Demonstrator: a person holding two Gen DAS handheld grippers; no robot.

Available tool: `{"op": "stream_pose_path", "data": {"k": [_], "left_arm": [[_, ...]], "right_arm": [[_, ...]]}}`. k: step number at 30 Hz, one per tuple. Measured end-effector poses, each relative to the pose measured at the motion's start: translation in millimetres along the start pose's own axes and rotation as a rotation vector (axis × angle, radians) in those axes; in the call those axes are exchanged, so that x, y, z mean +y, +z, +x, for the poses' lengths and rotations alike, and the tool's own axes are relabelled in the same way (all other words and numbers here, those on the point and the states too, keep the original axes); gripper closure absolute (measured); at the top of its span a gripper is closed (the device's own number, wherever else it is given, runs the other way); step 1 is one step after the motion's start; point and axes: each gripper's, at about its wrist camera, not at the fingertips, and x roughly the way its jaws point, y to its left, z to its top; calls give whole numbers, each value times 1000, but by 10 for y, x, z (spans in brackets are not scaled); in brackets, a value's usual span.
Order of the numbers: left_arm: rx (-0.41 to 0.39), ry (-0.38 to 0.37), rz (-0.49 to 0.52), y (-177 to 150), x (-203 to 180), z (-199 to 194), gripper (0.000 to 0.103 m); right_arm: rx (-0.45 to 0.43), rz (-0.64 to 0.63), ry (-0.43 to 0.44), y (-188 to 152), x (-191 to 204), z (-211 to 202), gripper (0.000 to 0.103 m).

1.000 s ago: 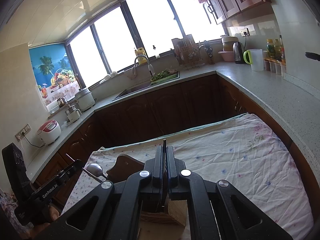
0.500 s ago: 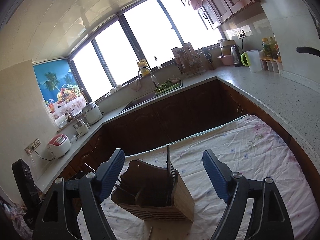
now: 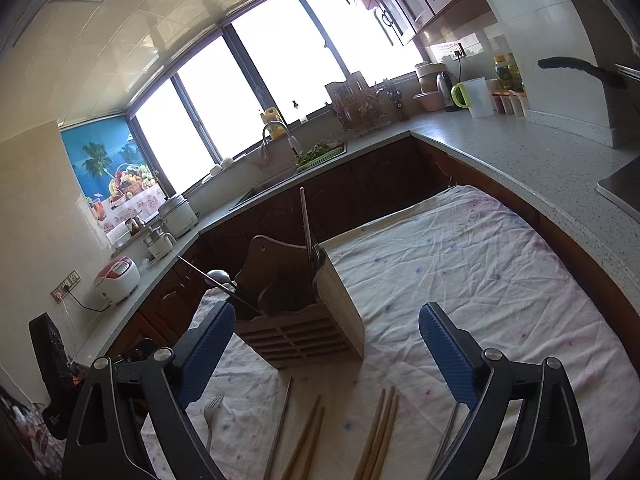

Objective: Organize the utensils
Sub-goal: 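Move both tools back down to the remaining chopsticks, then close the right tool on a wooden chopstick while the left tool grasps a metal chopstick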

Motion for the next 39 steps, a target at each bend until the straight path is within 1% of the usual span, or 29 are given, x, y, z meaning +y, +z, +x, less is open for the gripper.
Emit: {"op": "stream_pose_path", "data": {"k": [8,14,17,22,32,34,36,37,39], "left_arm": [[72,8,-16,-434,76,-88,25],[132,18,-33,-729,136,-63,25],[157,25,-28,-841,138,-41,25],[183,28,-17,-905,111,1,25],[203,29,3,-855,61,132,25],[207,27,10,-838,48,169,25],[215,29,16,-821,37,214,25],[219,27,16,-810,33,239,25],[230,23,19,-782,20,304,25]], "right_arm": [[61,25,-67,-465,-226,-223,8],[119,23,-100,-773,-318,-232,8],[143,18,-108,-868,-336,-206,8],[165,-8,-95,-932,-285,-150,8],[182,-43,-94,-904,-202,4,10],[189,-44,-102,-888,-209,51,15],[204,-49,-113,-870,-220,124,27],[212,-51,-122,-858,-224,167,31],[232,-50,-125,-836,-233,254,44]]}}
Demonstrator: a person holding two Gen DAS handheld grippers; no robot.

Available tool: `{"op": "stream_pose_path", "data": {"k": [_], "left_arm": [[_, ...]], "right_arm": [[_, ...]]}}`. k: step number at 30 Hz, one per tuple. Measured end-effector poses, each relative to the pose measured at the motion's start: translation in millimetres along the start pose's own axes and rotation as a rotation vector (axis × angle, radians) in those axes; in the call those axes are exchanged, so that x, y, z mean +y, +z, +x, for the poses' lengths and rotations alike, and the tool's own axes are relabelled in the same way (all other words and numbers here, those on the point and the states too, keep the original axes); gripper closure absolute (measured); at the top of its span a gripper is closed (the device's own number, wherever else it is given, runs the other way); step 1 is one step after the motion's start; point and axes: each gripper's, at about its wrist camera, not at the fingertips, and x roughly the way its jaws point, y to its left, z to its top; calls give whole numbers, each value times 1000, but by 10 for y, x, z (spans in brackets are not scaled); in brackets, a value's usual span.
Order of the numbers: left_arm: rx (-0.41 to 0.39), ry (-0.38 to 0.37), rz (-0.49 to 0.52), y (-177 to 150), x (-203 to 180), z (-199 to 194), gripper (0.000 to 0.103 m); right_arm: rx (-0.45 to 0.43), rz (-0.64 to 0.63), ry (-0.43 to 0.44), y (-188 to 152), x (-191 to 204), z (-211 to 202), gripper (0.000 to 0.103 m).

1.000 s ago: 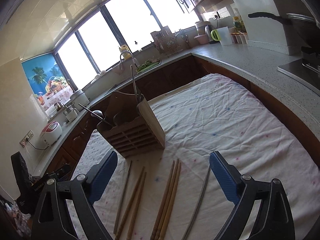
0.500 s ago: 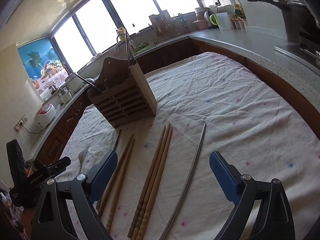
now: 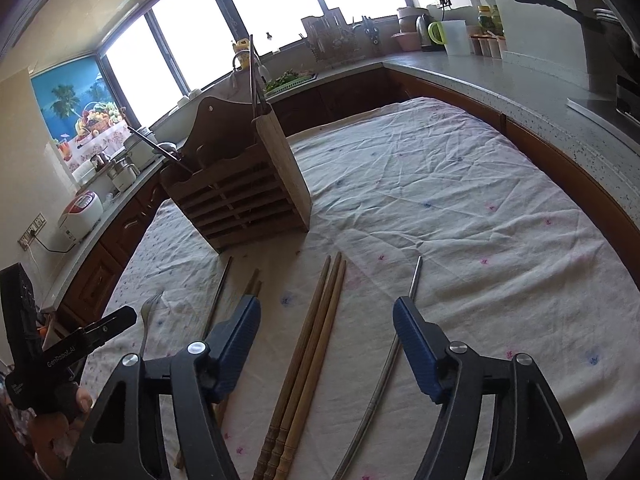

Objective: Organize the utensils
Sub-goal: 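Close the right tool on a wooden chopstick while the left tool grasps a metal chopstick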

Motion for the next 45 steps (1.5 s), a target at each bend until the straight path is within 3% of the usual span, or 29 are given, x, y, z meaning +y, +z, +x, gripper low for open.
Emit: {"op": "stream_pose_path", "data": {"k": [5,8,15,25,28,35,40,42,45], "left_arm": [[19,5,21,114,-48,142,26],[35,5,38,180,-84,240,34],[83,8,85,292,-172,506,44],[159,15,138,395,-257,957,53],[190,11,142,395,-277,1104,63],[167,65,241,376,-480,1180,63],[160,91,304,361,-574,1219,81],[167,86,300,377,-576,1232,96],[174,62,278,389,-531,1205,98]], "right_arm": [[43,-24,11,101,73,207,67],[74,-37,23,150,123,353,78],[141,-46,0,184,127,680,91],[190,-51,-39,197,40,936,96],[192,-59,-45,239,52,984,96],[200,-96,-55,345,99,1101,95],[200,-139,-73,337,160,1122,95],[199,-137,-72,339,157,1120,95],[198,-103,-46,346,120,1101,97]]}}
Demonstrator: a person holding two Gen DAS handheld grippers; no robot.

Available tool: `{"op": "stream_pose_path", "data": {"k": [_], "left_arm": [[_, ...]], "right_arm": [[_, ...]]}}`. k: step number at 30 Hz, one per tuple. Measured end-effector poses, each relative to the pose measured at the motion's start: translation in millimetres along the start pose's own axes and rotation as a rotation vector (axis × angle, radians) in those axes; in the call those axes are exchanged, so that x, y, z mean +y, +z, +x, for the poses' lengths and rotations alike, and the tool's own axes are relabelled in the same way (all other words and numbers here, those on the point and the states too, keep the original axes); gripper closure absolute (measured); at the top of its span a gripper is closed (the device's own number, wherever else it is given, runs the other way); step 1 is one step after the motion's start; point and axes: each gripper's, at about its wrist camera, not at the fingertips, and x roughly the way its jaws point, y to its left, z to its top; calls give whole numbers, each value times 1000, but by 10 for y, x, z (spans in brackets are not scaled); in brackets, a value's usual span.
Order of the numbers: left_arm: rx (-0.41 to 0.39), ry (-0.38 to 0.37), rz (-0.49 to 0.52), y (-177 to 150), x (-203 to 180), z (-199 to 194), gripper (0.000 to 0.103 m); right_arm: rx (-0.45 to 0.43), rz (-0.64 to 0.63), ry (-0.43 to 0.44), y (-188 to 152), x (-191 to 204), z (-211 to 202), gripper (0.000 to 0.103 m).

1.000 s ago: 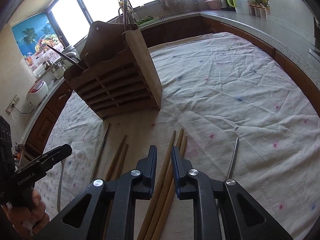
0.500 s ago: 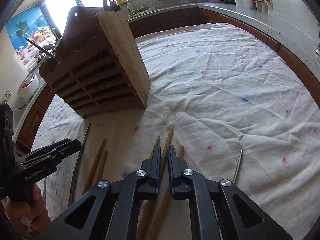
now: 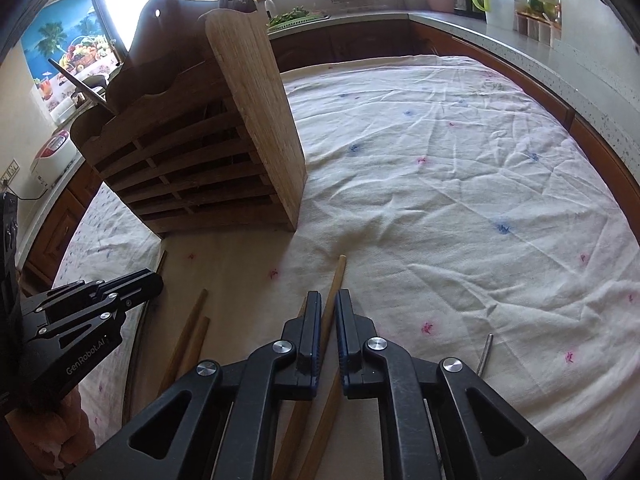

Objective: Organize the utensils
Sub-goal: 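Close the right tool on a wooden chopstick while the left tool grasps a metal chopstick, then lift both chopsticks toward the wooden holder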

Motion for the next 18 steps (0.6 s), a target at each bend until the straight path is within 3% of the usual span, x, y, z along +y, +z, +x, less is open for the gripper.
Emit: {"op": "stream_pose_path", "data": {"k": [8,18], "left_arm": [[-43,-93,-83,-155,244,-419,99],[-178,-152,-125,-261,456,-1276,99]], "right_arm": [[-61,34,82,-53,52,-356,97],[-193,29,149,-40,181,-1072,98]]}}
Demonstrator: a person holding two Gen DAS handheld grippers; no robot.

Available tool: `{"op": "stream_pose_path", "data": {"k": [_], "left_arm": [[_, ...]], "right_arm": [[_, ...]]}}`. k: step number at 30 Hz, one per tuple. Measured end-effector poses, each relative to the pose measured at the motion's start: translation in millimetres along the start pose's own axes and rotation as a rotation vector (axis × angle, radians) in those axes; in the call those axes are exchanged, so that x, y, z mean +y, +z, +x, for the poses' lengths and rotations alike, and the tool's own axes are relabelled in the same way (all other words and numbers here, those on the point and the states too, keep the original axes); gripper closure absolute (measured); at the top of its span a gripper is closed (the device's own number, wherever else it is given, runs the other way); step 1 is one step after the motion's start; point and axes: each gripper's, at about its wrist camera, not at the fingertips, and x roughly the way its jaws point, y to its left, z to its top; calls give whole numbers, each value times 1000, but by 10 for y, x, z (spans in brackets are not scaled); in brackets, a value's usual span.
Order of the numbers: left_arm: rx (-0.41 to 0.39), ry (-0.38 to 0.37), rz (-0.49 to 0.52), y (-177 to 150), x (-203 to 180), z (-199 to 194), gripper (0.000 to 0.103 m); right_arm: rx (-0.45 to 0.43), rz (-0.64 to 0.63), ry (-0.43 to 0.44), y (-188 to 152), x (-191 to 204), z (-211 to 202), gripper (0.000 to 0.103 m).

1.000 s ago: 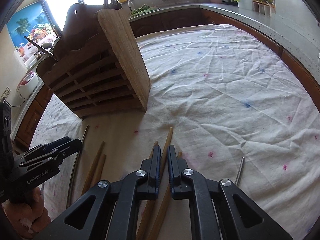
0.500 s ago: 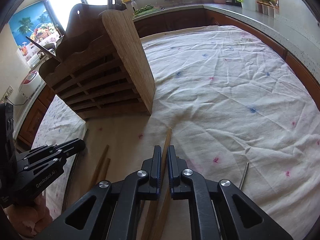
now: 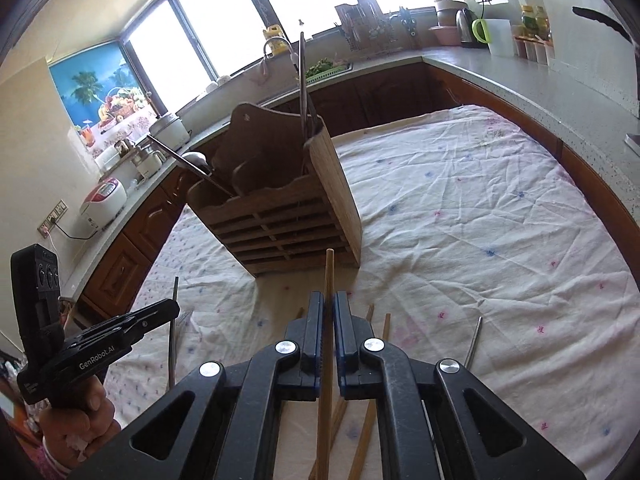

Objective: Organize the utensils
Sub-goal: 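Lift both chopsticks toward the wooden holder, then carry both held chopsticks over the wooden holder and lower them in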

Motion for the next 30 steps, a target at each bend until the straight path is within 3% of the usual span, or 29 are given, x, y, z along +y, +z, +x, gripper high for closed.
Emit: {"op": "stream_pose_path", "data": {"k": [14,30], "left_arm": [[-134,-38,-8,87,-133,-699,99],[-213,-33,-5,226,-129,-931,99]], "right_arm": [[-162,-45,39,216,268,-743,98],[-216,-71,42,351,386,-870,98]]}}
